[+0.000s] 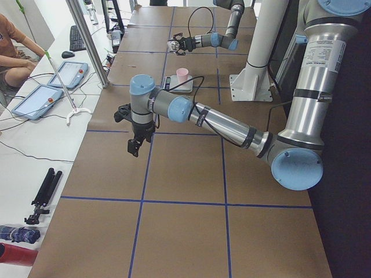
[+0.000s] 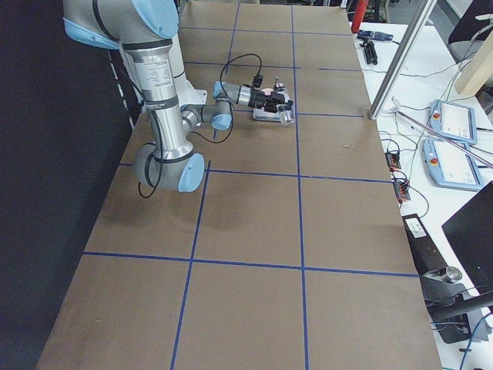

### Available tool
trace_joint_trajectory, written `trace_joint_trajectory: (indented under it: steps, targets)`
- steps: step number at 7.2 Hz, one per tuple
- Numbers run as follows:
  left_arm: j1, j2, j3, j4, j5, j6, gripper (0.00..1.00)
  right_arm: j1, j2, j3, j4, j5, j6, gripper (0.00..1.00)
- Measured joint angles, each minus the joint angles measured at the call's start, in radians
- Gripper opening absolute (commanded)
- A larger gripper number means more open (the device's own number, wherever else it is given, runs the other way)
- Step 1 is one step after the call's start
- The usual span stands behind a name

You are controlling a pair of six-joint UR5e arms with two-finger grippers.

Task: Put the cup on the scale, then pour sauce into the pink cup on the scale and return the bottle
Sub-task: 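Tilt the bottle spout over the pink cup with the right gripper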

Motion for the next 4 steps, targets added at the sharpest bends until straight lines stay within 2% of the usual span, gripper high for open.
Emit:
trace_joint_trajectory:
  steps: [4]
  targets:
    - [-0.003, 0.003, 0.007, 0.0, 0.0, 0.0, 1.0, -0.059, 0.002, -0.059, 0.001, -0.125, -0.03, 0.0]
